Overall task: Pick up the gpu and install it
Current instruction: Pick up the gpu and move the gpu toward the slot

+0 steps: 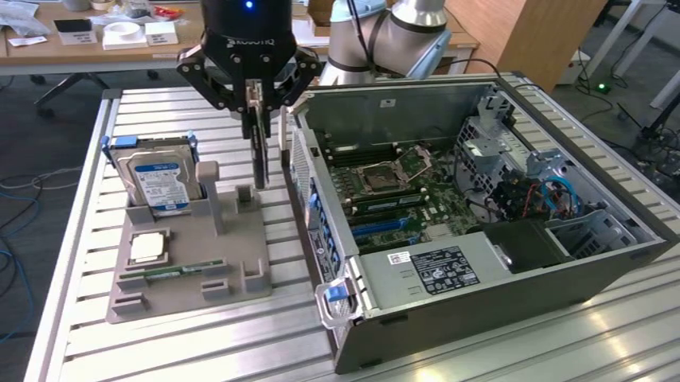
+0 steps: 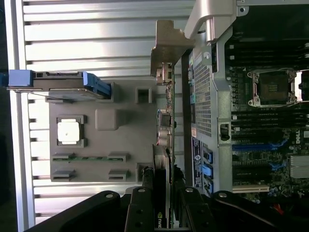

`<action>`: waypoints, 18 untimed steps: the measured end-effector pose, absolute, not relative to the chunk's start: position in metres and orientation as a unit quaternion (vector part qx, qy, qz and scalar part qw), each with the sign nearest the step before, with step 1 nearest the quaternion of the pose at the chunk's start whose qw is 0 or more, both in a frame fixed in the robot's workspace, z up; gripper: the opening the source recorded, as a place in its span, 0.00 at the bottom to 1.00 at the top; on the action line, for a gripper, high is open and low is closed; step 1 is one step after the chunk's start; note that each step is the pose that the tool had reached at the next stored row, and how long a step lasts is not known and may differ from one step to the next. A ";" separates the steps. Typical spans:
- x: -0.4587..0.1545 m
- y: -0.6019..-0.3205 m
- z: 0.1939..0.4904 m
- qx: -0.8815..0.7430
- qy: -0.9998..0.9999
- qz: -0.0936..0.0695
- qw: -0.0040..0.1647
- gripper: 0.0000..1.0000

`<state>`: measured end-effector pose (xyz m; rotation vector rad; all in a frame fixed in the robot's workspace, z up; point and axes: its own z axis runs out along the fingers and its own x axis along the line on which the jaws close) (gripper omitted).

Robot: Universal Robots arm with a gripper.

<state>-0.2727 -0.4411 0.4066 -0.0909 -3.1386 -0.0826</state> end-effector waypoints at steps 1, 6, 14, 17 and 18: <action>-0.271 -0.441 0.407 -0.029 -0.999 -0.026 0.000 0.26; -0.265 -0.441 0.407 -0.029 -0.999 -0.027 0.000 0.26; -0.253 -0.441 0.407 -0.029 -0.999 -0.027 0.000 0.26; -0.249 -0.441 0.407 -0.029 -0.999 -0.027 0.000 0.26; -0.248 -0.441 0.407 -0.029 -0.999 -0.028 0.000 0.26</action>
